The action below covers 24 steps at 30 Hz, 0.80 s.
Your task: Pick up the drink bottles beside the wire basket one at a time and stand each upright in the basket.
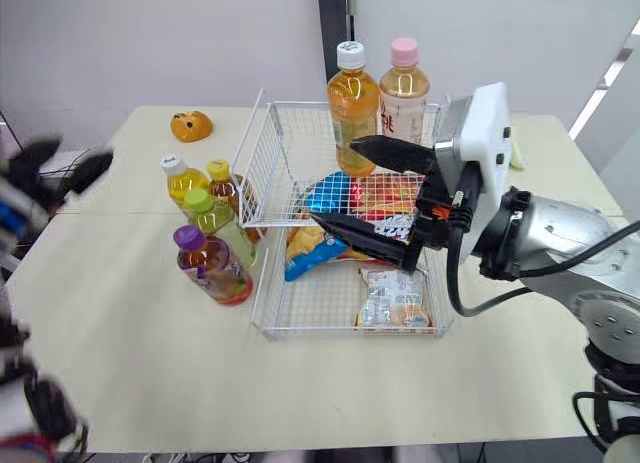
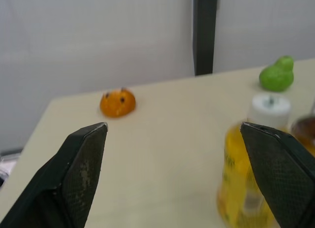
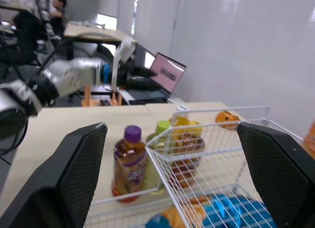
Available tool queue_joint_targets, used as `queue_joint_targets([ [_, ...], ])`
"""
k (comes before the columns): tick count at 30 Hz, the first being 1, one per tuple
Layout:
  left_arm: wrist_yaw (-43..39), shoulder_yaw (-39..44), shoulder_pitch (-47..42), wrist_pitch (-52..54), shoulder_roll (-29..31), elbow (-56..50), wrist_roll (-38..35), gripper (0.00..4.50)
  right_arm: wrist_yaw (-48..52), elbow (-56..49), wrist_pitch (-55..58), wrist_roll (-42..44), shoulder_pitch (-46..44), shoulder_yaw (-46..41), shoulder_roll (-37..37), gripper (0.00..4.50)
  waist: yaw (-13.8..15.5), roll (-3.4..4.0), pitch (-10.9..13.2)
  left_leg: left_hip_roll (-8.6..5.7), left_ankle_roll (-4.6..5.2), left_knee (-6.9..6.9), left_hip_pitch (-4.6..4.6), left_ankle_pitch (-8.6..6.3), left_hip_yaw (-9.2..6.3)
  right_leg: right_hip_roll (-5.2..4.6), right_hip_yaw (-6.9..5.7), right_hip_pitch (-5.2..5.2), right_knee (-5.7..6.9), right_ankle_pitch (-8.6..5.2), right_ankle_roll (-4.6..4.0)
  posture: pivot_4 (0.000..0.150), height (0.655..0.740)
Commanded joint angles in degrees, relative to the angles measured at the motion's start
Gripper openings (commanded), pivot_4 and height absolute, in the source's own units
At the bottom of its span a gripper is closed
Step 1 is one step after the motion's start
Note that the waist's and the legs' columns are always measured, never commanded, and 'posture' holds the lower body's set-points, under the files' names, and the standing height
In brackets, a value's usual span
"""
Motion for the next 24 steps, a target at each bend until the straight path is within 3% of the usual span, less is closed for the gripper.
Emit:
queue_joint_targets([
  [1, 4.3, 7.4, 12.6, 3.3, -6.3, -18.2, -6.0, 4.47, 4.1, 1.6, -1.3, -1.3, -2.3, 0.0, 2.0, 4.50, 0.7, -0.14, -0.1, -0.01, 0.01, 0.01, 0.00, 0.00, -0.01, -0.01, -0.01, 0.04, -0.03, 0.01, 0.02, 0.150, 0.7400],
  [5, 9.0, 7.0, 25.1, 6.9, -14.5, -33.3, -10.9, 4.47, 7.9, 3.5, -0.5, -2.5, -4.0, 1.2, 4.1, 4.50, 2.9, -0.39, -0.2, -0.01, 0.02, 0.02, 0.02, -0.01, -0.12, -0.02, -0.11, 0.13, -0.12, 0.05, 0.05, 0.150, 0.7400],
  [8, 12.6, 4.7, 25.5, 8.4, -15.6, -37.1, -12.2, 4.47, 9.6, 3.9, -0.4, -4.4, -4.2, 1.9, 4.8, 4.50, 3.6, -0.35, -0.2, -0.02, 0.18, 0.02, 0.22, -0.10, -0.15, -0.06, -0.17, 0.41, -0.12, 0.11, 0.04, 0.150, 0.7400],
  [15, 17.7, -4.0, 10.9, 11.0, -9.4, -30.0, -10.3, 4.47, 9.0, 3.2, 0.5, -7.0, -3.6, 0.8, 5.2, 4.50, 2.8, -0.25, -0.2, -0.01, 0.26, -0.07, 0.98, -0.14, -0.18, -0.03, -0.21, 0.99, -0.03, 0.11, 0.02, 0.150, 0.7400],
  [19, 17.6, -11.5, -0.2, 9.7, -6.8, -20.4, -6.8, 4.47, 6.6, 1.1, 1.7, -6.8, -2.3, -0.8, 4.6, 4.50, 2.6, -0.23, -0.2, -0.02, 0.24, -0.10, 0.95, -0.13, -0.14, -0.02, -0.19, 0.95, -0.06, 0.11, 0.02, 0.150, 0.7400],
  [24, 17.0, -18.4, -12.0, 4.9, -6.5, -5.8, -1.5, 4.47, 9.2, 7.2, 0.3, -12.2, -2.9, -0.3, 4.5, 4.50, 2.3, -0.22, -0.2, -0.03, 0.04, -0.12, 0.90, -0.02, -0.07, -0.02, -0.16, 0.91, -0.13, 0.11, 0.02, 0.150, 0.7400],
])
